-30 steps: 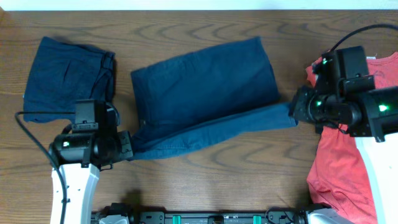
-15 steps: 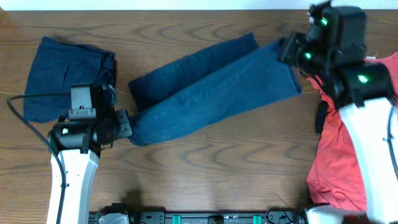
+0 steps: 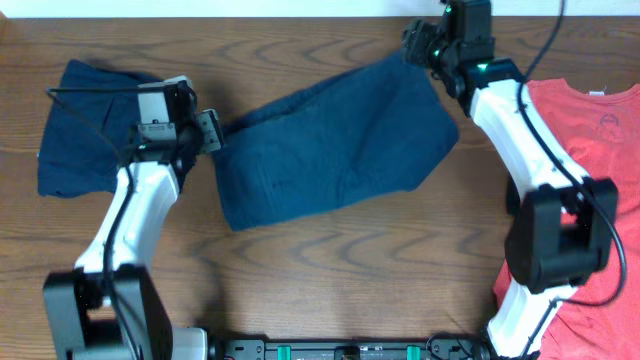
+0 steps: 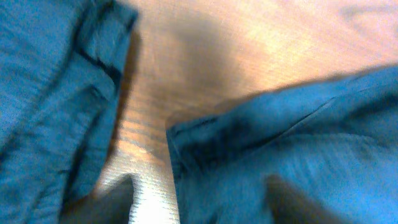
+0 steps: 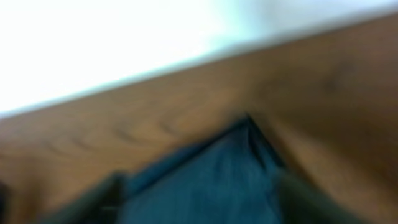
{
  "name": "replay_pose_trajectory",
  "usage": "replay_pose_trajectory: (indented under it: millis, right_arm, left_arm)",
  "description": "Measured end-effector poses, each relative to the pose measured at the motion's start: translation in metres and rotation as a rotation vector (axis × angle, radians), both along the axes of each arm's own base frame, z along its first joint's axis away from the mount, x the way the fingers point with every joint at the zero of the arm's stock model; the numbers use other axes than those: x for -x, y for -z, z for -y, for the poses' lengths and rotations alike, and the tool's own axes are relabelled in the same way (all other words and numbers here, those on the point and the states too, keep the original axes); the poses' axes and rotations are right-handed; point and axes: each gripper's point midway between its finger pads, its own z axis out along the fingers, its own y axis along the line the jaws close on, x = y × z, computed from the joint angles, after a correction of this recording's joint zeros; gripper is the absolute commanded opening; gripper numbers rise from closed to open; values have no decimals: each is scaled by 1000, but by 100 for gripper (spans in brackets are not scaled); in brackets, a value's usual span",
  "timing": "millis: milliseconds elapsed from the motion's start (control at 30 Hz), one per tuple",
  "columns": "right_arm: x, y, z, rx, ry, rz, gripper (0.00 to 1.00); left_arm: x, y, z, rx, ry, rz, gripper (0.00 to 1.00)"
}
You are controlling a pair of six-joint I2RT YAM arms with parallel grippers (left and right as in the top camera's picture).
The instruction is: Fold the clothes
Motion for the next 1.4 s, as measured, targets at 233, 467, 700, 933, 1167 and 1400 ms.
replay_pose_trajectory:
  millis: [233,467,700,933,1167,1400]
  right_arm:
    - [63,79,52,100,14,-399,89]
    - [109,99,101,150,12,-599,87]
    - [122,141,95,160,-86,-587,83]
    - [123,156,76,92,-179,-485,23]
    - [166,161,62,-6,-220,-641,1]
    - [241,134,76,42,-170,-894,49]
  left_arm:
    - [62,54,3,20,-2,-332,80]
    - [82,63,6,24,5,-412,84]
    - [85,88,27,63,63,-360,81]
    - [90,95,39,100,98,-352,6]
    - [113,103,24,51,80,-453,6]
    - [144,100,-10,48,-14,-587,11]
